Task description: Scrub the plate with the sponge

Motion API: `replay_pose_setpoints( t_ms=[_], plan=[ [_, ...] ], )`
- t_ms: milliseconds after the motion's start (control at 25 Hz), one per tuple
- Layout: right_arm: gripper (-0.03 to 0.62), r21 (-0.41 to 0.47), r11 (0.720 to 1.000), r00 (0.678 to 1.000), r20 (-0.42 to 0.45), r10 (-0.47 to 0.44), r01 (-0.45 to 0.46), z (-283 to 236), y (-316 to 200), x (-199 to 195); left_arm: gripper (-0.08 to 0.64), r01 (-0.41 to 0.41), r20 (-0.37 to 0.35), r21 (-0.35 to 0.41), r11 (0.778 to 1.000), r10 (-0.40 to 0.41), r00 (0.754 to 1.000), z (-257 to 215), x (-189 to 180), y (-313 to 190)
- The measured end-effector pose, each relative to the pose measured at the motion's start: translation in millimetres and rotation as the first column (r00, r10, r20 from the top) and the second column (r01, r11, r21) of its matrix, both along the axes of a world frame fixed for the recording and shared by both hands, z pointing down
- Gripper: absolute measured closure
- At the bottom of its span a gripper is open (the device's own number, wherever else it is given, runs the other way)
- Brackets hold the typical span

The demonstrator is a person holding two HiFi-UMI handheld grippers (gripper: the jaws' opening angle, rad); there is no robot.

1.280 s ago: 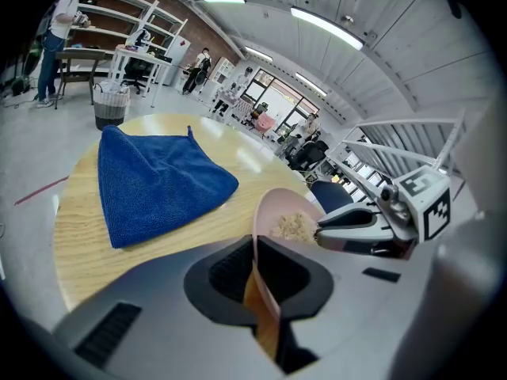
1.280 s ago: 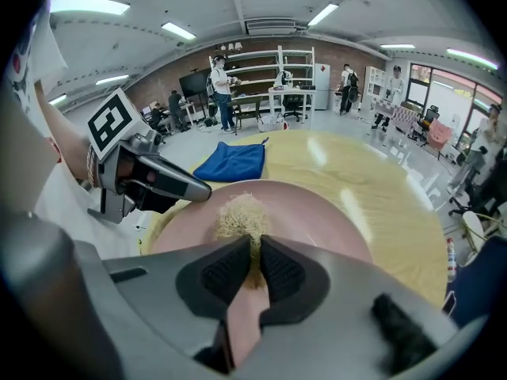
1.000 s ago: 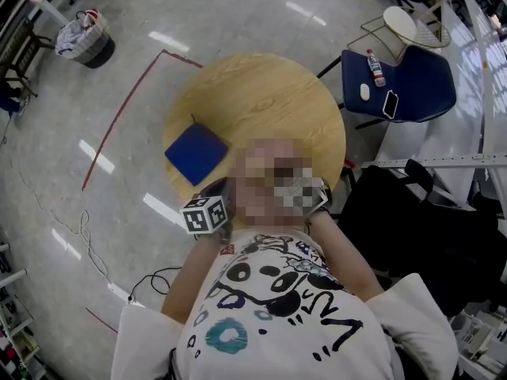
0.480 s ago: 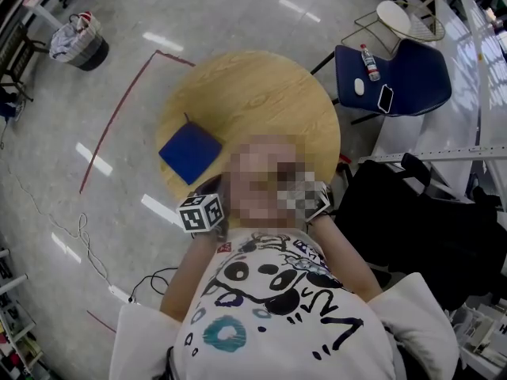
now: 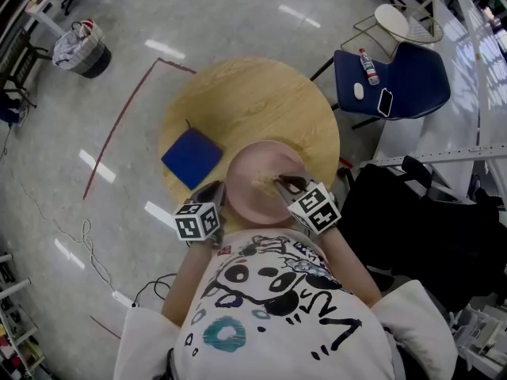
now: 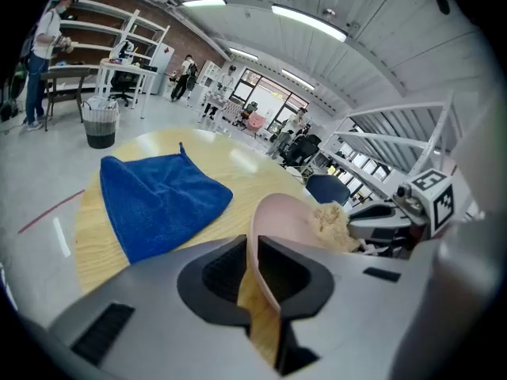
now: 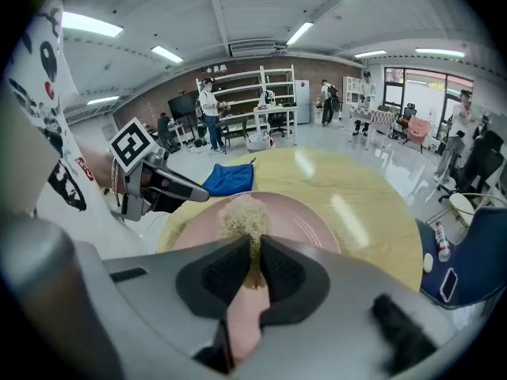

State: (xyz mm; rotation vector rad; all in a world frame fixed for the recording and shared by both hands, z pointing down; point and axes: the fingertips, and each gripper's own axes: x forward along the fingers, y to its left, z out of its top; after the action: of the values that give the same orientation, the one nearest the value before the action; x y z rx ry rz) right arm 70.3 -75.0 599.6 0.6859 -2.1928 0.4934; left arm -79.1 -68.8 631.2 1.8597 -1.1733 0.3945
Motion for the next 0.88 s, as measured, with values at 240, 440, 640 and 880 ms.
replay_pose_setpoints(
  t_ms=[240,440,640,880],
  plan=[
    [0.538,0.17,0.984,0.981,0.182,-0.074,0.043,-61.7,-12.2,-9.4,0.528,-0.078,0.104,0.132,0.988,0.064,0.993,-49.1,-11.7,-7.4],
    [0.538,0.295,0.955,0.952,0.278,-0.13,0.045,-116.1,-24.0,-18.0,0.543,-0.148,0.131,0.299,0.943,0.113,0.985,-116.0,-10.0,-28.5],
    [0.538,0.397,0.917,0.929,0.351,-0.114,-0.037,-166.9,-39.8,-9.4,0.545,-0.216,0.137,0.51,0.833,0.169,0.976,-192.0,5.5,-45.3],
    [0.538,0.521,0.848,0.903,0.404,-0.144,-0.098,-229.1,-45.9,-0.7,0.545,-0.265,0.159,0.698,0.665,0.218,0.963,-267.6,22.2,-48.4]
  ],
)
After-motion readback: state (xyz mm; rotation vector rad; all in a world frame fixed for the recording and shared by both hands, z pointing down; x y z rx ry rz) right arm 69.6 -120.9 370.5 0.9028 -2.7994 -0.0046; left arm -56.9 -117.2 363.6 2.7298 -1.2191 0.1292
